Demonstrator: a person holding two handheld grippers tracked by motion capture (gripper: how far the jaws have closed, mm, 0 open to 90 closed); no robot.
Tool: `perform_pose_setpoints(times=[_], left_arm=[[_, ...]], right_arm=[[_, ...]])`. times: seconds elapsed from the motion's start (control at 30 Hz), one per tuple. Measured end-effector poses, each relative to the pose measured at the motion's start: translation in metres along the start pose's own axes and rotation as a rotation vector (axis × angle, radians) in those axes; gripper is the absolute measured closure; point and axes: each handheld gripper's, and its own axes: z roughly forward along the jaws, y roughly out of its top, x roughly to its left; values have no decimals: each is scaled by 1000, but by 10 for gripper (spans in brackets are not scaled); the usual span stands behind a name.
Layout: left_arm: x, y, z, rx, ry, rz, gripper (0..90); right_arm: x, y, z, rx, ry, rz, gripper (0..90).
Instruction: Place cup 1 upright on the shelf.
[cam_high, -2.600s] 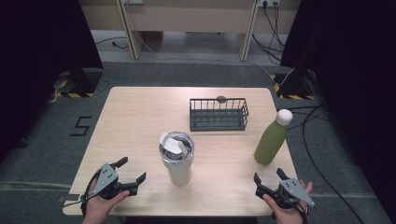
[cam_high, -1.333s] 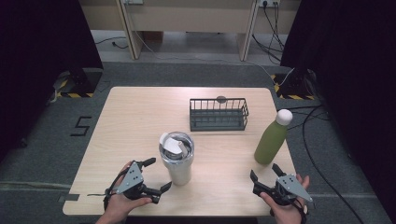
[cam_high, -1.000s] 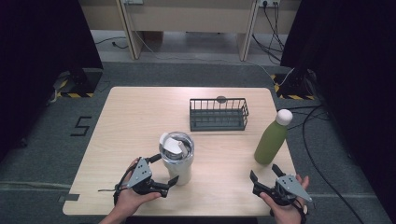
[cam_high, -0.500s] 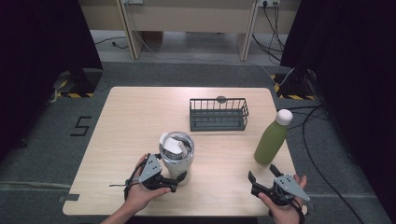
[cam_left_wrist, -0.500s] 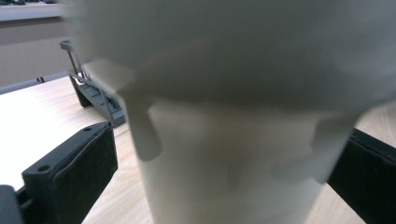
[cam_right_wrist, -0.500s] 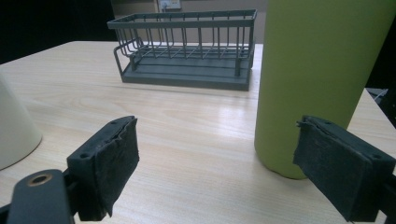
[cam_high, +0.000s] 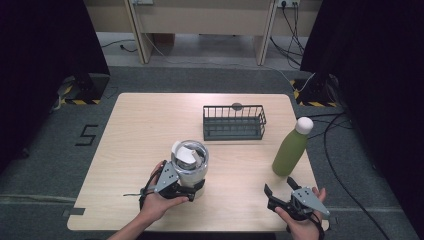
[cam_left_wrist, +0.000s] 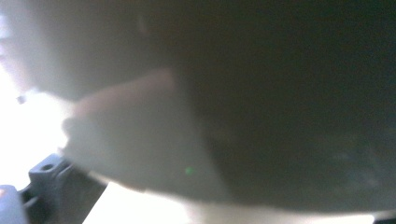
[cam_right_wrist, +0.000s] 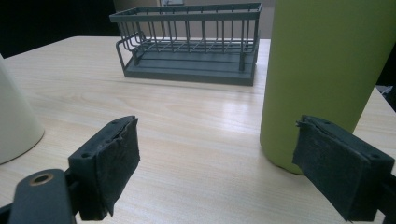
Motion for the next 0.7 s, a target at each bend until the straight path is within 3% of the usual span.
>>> perform_pose_setpoints(times=[0.23, 0.7], left_arm=[[1, 0, -1, -4, -22, 6, 93], [0, 1, -2, 4, -25, -7, 96]], right_arm=[[1, -2, 1, 7, 7, 2, 144], [0, -3, 2, 5, 2, 12, 145]])
